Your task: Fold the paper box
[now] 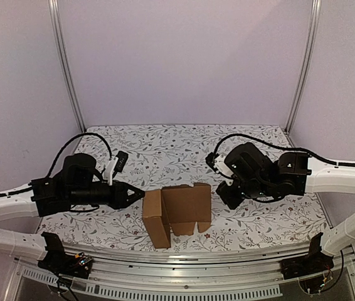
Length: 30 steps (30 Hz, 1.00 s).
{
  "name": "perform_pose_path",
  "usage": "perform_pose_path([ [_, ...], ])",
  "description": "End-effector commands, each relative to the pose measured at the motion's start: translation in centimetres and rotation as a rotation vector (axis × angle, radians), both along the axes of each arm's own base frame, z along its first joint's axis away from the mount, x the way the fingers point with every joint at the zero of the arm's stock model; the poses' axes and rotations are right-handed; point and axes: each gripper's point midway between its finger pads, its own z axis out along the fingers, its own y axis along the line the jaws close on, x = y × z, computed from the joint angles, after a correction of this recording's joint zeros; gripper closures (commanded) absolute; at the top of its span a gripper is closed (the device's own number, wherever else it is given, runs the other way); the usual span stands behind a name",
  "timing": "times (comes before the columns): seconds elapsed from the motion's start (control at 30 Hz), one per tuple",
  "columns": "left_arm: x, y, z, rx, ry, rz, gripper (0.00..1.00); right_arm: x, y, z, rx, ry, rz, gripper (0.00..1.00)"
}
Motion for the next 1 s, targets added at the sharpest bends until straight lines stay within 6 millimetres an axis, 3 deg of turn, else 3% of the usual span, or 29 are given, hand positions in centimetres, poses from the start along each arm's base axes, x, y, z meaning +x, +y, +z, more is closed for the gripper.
perform_pose_path([
  [0.0,-0.5,1.5,-1.5,0.088,0.026,0.032,0.73,-0.3,1.6,1.1,0.115,0.029,0.008,0.88],
  [0.47,-1.5,5.7,-4.5,0.192,0.109,0.154,0.8,-1.3,5.0,3.3,0.25,0.072,0.105,0.87],
  [0.77,-2.0,8.0,-7.2,0.291,0.206,0.249,0.82,-1.2,5.2,4.3,0.262,0.049,0.124,0.88],
  [0.97,-2.1,7.6,-9.1,0.3,0.258,0.263,0.83,-1.1,4.7,4.7,0.254,0.027,0.121,0.86],
])
